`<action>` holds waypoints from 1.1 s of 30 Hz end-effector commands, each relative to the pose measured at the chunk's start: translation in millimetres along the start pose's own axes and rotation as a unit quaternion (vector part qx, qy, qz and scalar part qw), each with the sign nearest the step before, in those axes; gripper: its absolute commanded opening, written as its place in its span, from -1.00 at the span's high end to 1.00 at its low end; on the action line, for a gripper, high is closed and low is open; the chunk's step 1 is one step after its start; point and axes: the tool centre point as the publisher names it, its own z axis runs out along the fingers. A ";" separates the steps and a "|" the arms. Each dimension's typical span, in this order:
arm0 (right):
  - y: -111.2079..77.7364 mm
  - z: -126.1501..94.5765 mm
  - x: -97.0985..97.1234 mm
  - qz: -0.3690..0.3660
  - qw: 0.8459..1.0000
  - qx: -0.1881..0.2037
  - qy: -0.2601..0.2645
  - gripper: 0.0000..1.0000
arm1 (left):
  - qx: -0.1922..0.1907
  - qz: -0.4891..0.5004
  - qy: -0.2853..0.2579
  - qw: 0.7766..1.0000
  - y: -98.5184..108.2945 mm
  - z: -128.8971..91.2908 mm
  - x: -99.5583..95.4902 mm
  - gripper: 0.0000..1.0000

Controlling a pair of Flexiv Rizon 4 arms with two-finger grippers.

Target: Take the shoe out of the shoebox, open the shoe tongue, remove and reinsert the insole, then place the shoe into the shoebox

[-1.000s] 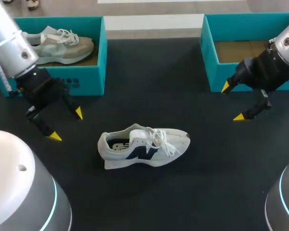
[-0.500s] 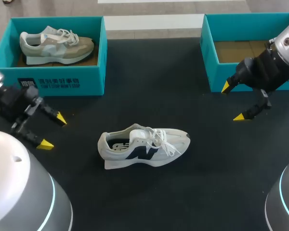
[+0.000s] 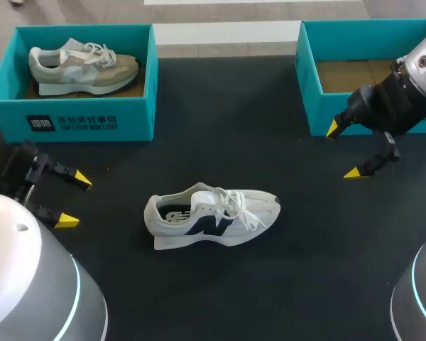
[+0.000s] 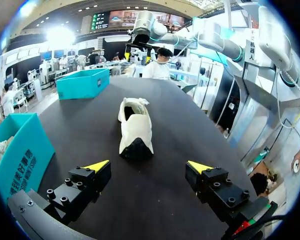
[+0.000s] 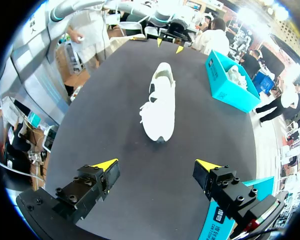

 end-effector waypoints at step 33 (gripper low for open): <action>0.4 1.1 0.0 0.001 1.000 0.002 0.000 -1.00 | 0.146 0.071 -0.034 0.986 60.9 43.1 -15.4 -1.00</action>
